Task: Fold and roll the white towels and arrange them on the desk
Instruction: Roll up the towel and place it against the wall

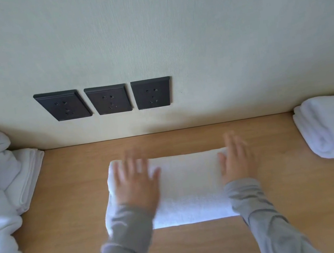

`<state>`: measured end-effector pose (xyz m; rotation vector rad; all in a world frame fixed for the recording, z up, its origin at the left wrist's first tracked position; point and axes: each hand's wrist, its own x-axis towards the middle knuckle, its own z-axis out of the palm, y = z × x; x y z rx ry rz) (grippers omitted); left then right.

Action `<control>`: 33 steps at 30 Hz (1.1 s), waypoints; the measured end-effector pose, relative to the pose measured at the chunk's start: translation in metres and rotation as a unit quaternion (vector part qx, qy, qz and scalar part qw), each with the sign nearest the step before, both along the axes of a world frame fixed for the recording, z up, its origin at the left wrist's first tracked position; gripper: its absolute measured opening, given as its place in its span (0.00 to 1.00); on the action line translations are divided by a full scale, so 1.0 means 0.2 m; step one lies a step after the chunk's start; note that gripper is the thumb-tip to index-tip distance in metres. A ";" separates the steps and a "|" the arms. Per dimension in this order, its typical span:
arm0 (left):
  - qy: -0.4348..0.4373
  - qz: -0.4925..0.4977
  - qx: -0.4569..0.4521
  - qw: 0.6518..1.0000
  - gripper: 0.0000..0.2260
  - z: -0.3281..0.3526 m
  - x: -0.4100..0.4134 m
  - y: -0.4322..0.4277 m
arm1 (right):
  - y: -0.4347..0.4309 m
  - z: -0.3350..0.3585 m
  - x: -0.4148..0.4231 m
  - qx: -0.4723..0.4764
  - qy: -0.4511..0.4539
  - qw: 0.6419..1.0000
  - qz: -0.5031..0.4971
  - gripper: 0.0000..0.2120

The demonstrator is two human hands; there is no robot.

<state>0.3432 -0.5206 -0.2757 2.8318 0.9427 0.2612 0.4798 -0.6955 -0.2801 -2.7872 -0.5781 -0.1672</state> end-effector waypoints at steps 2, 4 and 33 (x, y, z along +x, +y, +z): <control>0.026 -0.099 -0.021 0.995 0.25 -0.02 -0.02 -0.20 | 0.09 0.01 -0.17 -0.002 -0.062 0.991 0.120 0.21; 0.114 -0.096 -0.055 0.987 0.28 -0.06 -0.03 -0.28 | 0.16 -0.01 -0.31 -0.066 -0.027 0.982 0.178 0.23; 0.099 -0.057 -0.066 0.991 0.37 -0.21 -0.24 0.05 | -0.16 -0.19 -0.07 -0.172 0.085 0.964 0.186 0.30</control>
